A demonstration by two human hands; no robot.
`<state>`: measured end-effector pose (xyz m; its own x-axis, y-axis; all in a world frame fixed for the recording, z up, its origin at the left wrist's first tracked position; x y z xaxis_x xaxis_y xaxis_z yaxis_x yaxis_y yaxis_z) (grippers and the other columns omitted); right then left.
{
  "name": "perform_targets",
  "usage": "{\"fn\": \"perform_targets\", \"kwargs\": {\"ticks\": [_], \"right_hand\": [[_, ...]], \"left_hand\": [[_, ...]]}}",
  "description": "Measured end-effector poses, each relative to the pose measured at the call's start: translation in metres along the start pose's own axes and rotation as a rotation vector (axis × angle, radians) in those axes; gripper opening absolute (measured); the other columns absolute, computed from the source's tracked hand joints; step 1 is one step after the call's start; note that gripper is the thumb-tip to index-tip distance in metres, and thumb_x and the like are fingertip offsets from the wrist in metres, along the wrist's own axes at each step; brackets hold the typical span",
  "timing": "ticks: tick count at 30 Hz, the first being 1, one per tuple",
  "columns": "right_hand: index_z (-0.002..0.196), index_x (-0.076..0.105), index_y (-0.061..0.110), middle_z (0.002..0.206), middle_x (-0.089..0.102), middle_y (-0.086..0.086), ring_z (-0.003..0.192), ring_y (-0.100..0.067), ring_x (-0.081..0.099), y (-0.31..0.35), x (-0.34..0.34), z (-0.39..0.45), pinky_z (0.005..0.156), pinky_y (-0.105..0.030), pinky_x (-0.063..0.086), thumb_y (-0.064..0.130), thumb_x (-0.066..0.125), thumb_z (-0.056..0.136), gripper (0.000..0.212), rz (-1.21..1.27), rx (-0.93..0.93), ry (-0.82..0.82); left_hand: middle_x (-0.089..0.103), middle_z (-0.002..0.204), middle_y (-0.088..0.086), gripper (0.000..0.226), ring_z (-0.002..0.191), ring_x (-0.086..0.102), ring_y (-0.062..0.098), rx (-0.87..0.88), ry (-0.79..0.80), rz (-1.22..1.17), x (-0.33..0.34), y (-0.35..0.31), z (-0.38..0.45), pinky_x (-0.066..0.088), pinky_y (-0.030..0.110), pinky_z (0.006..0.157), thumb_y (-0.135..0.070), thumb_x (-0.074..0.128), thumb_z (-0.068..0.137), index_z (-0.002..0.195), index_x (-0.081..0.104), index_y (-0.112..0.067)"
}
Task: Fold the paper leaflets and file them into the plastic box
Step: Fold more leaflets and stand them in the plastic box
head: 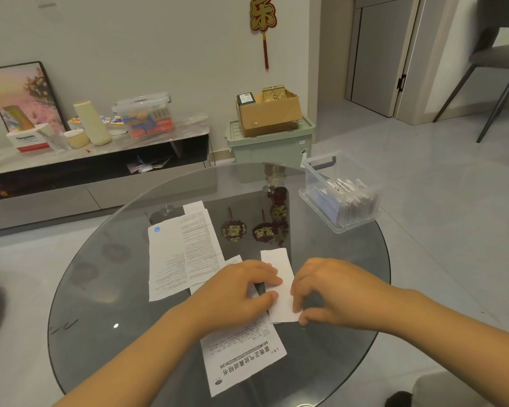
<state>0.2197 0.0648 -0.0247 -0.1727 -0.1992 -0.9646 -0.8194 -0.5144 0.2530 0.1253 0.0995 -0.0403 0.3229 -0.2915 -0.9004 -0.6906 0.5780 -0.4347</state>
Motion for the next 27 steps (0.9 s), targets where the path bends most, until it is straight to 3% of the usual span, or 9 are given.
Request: {"fn": "perform_targets", "kwargs": {"ticks": [5,9,12,16,18,21,24,27], "right_hand": [[0.095,0.068,0.03,0.101,0.063,0.01,0.101,-0.009,0.049,0.001,0.0,-0.001,0.084,-0.03,0.048,0.038,0.056,0.089,0.015,-0.021,-0.018,-0.015],[0.093,0.061,0.029,0.097,0.06,0.006,0.093,-0.011,0.054,-0.004,-0.005,0.0,0.082,-0.034,0.048,0.034,0.052,0.09,0.011,0.124,0.036,-0.056],[0.09,0.056,0.026,0.095,0.065,0.007,0.09,-0.012,0.06,-0.01,-0.014,-0.001,0.08,-0.035,0.05,0.027,0.051,0.091,0.005,0.28,0.088,-0.117],[0.084,0.052,0.03,0.092,0.068,0.008,0.093,-0.01,0.063,-0.017,-0.018,0.0,0.081,-0.029,0.051,0.023,0.052,0.093,0.011,0.426,0.156,-0.167],[0.084,0.055,0.026,0.087,0.069,0.004,0.082,-0.008,0.063,-0.02,-0.018,0.003,0.072,-0.022,0.048,0.024,0.053,0.092,0.009,0.499,0.18,-0.196],[0.087,0.061,0.021,0.077,0.067,-0.003,0.065,-0.007,0.053,-0.028,-0.024,0.005,0.064,-0.021,0.043,0.034,0.054,0.091,0.015,0.65,0.23,-0.285],[0.095,0.059,0.024,0.069,0.064,0.006,0.065,-0.008,0.057,-0.034,-0.019,0.01,0.07,-0.024,0.048,0.031,0.063,0.087,0.011,0.689,0.251,-0.297],[0.102,0.052,0.027,0.078,0.064,0.008,0.082,-0.013,0.063,-0.04,-0.007,0.017,0.078,-0.028,0.05,0.023,0.066,0.085,0.023,0.593,0.304,-0.312]], "left_hand": [[0.046,0.139,-0.019,0.038,0.126,0.036,-0.008,-0.012,0.063,-0.069,0.0,-0.001,-0.002,0.026,0.014,0.106,-0.047,0.052,0.091,0.126,0.058,-0.034],[0.037,0.14,-0.025,0.064,0.123,0.033,-0.01,-0.046,0.126,-0.105,0.002,-0.002,-0.005,0.024,0.01,0.098,-0.068,0.049,0.073,0.129,0.052,-0.037],[0.037,0.135,-0.028,0.064,0.119,0.036,-0.01,-0.055,0.13,-0.085,0.002,-0.001,-0.005,0.025,0.004,0.093,-0.065,0.061,0.071,0.128,0.052,-0.038],[0.055,0.126,-0.021,0.036,0.109,0.048,-0.009,-0.036,-0.003,-0.07,-0.002,-0.001,0.001,0.035,0.009,0.094,-0.045,0.065,0.083,0.116,0.066,-0.03],[0.063,0.113,-0.017,0.025,0.1,0.054,-0.004,-0.069,-0.067,-0.098,-0.005,0.001,0.004,0.042,0.017,0.09,-0.039,0.061,0.088,0.107,0.071,-0.027],[0.067,0.099,-0.01,0.026,0.088,0.059,0.007,-0.135,-0.126,-0.106,-0.008,0.006,0.005,0.046,0.03,0.081,-0.04,0.057,0.09,0.097,0.073,-0.021],[0.068,0.096,-0.009,0.022,0.085,0.059,0.01,-0.195,-0.226,-0.13,-0.012,0.011,0.006,0.047,0.029,0.077,-0.039,0.059,0.089,0.1,0.073,-0.024],[0.068,0.101,-0.012,0.025,0.086,0.061,0.004,-0.215,-0.317,-0.193,-0.015,0.011,0.008,0.049,0.018,0.075,-0.034,0.066,0.086,0.111,0.068,-0.028]]}}
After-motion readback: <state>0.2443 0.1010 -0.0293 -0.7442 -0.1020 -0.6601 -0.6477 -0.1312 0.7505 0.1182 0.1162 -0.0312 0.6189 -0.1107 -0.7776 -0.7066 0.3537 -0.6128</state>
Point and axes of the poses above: each hand's wrist, its own z-axis towards the middle knuckle, its own x-axis out of the palm, y = z × x, the point moved 9 cm from there along z, towards the middle knuckle
